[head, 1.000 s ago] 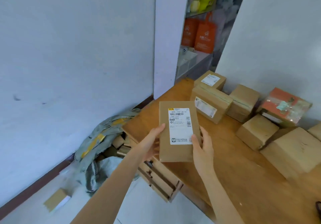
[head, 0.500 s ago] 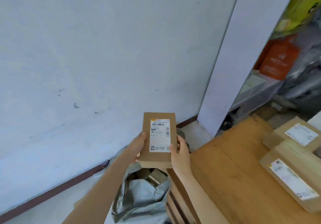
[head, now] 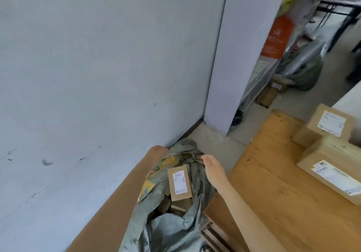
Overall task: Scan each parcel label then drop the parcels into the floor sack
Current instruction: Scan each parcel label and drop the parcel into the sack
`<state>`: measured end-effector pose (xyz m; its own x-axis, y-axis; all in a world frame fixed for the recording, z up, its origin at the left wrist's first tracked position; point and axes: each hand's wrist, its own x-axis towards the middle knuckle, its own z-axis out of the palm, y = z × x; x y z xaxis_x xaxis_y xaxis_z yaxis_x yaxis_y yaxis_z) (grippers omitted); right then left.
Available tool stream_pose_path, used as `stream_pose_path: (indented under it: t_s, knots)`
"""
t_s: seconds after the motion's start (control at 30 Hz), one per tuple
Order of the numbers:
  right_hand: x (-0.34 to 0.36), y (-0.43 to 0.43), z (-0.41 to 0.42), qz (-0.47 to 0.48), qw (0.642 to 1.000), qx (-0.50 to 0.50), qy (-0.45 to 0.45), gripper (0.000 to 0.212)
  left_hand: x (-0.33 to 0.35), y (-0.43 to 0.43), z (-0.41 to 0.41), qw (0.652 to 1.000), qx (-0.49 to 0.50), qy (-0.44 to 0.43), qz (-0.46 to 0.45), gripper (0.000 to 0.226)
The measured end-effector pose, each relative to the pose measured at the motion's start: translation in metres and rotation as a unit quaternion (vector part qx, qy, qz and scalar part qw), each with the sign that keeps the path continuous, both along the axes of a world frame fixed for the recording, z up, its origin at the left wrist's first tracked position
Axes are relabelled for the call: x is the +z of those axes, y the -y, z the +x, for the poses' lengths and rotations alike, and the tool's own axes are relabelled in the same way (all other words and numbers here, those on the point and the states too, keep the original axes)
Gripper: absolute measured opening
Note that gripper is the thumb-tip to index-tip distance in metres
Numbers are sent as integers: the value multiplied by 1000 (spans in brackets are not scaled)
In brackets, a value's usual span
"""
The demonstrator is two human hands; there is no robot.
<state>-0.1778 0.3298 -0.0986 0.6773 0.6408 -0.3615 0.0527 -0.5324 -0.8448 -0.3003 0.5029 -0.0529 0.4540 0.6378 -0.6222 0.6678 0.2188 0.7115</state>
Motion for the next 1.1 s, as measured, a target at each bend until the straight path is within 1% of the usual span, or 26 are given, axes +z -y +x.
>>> stream_pose_path:
  t_s: [0.1,0.17,0.2,0.23,0.3,0.4,0.47,0.53,0.57,0.6,0.63,0.7,0.77,0.83,0.9,1.0,1.1]
  knots:
    - [4,4,-12,-13,999,-34,1,40,3,-7,25,998,-69,-10,-8,13]
    - [8,11,-18,-15,998,-62,-10,41,4,-5,45,994,-110,-11,18,29]
    - [10,18,-21,-14,996,-85,-20,40,2,-2,54,987,-153,-14,43,33]
    - [13,27,-24,-12,993,-112,-26,38,-1,3,63,978,-197,-11,61,34]
    - [19,51,-28,-8,986,-166,-24,35,-7,20,79,964,-258,21,61,29]
    - [31,99,-30,-16,975,-223,-12,33,-14,62,104,924,-372,59,70,16]
    - [41,134,-26,-29,961,-273,-5,35,-11,99,123,901,-419,78,76,24]
    - [47,188,-24,-23,938,-346,11,40,-2,160,143,865,-487,91,80,28]
    - [47,204,-22,-19,933,-359,17,39,2,178,148,853,-507,91,81,28]
    - [47,221,-21,-17,929,-369,22,37,5,197,153,843,-523,95,83,27]
    - [49,227,-20,-21,929,-370,23,35,7,206,154,841,-525,98,85,25]
    - [55,244,-18,-29,921,-386,30,39,6,229,158,834,-534,110,84,20]
    - [61,290,-14,-33,913,-404,47,42,7,281,168,815,-560,118,89,18]
    - [66,341,-6,-35,910,-406,70,34,11,337,178,805,-573,126,90,18]
    - [70,392,1,-35,910,-406,79,27,12,391,184,800,-578,126,97,18]
    - [77,461,12,-46,906,-412,89,29,12,463,194,789,-593,126,103,18]
    - [79,525,23,-61,901,-419,88,28,15,526,206,789,-594,124,94,16]
